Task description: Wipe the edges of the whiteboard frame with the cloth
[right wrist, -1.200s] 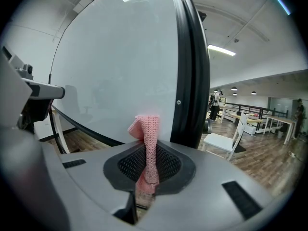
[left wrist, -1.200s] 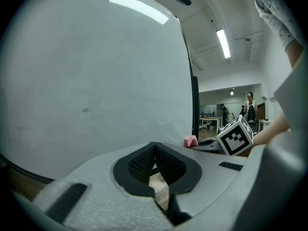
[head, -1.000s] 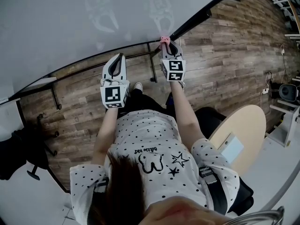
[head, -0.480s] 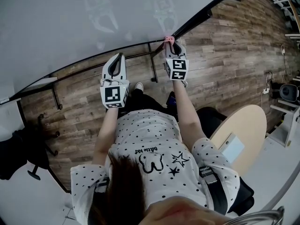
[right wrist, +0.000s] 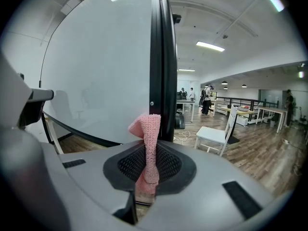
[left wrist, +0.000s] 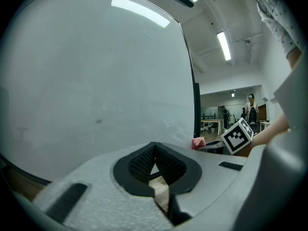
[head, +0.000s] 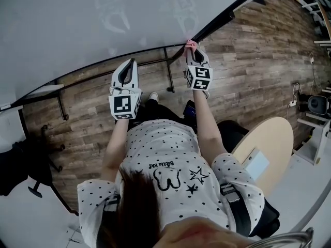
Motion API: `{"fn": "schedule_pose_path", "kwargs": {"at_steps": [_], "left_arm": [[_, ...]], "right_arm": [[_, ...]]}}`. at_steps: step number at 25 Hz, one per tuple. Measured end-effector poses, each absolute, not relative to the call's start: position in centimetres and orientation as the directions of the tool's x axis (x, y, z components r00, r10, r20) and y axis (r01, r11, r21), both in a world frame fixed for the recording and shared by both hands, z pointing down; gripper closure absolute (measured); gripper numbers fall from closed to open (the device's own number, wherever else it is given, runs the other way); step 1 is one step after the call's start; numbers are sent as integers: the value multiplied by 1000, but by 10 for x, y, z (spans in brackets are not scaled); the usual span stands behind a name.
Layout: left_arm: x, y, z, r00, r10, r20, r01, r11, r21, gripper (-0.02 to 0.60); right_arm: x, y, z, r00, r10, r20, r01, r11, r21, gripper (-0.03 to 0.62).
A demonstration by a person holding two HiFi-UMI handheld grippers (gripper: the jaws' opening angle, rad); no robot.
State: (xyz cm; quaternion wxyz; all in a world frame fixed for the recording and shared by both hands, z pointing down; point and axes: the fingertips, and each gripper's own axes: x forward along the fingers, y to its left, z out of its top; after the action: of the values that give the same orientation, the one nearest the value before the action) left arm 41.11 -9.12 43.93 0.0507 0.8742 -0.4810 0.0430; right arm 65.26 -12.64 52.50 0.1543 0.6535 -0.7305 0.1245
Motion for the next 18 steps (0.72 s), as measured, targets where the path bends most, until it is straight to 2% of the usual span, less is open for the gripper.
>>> {"fn": "schedule_pose_path", "kwargs": {"at_steps": [5,13,18], "left_arm": [[399,-80,410,558,-823,101,-829,-557,42,566],[379,-66,329,543,-839,37,-840,-542,33,566],[374,-60,285,535,-845,9,-845,-534,28,566]], "right_arm": [[650,-110,474,-159,-940,301,-987,163,-14,559],[639,-86,337,-255,-962,94,-967,253,-34,560],[611,-64,274,-323,-945,44,-946,322,-41,560]]}}
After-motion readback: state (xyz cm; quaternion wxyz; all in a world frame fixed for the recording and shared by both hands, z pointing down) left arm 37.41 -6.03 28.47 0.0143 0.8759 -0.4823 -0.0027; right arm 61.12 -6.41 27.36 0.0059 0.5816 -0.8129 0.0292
